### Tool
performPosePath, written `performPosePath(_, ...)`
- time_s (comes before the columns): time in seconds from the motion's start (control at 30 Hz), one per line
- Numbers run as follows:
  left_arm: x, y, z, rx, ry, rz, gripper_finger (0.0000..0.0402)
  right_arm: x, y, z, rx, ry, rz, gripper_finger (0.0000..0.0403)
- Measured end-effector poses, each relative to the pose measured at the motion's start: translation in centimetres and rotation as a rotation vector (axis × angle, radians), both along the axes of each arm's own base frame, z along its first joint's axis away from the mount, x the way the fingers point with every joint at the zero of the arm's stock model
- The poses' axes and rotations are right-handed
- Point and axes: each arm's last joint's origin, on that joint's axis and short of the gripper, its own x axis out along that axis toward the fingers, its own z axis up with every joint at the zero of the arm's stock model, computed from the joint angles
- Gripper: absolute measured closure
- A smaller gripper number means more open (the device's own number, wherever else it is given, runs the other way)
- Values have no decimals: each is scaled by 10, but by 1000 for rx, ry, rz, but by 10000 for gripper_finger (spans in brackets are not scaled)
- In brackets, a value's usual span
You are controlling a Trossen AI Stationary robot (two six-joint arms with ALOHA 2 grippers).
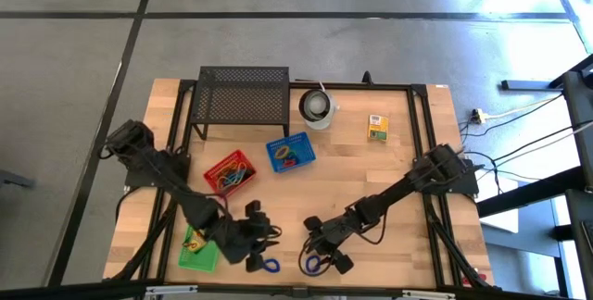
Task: Pick & Place Office Desk Supplies
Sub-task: Put the blue spring keychain into the blue bin
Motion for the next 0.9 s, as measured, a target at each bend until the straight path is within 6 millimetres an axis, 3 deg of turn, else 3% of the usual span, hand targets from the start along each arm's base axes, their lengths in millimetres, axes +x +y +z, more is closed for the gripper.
performPosePath(0.27, -7, -9, 1, 18, -23, -5, 288, 5, -5, -15, -66, 5, 5, 186)
performPosePath(0.57, -7, -8, 0, 51, -20, -19, 288, 2, -11, -20, -297, -2, -11, 190)
performPosePath(0.9, -4, -4, 0, 55, -20, -6, 288, 1, -13, -21, -270, 30, 3, 271)
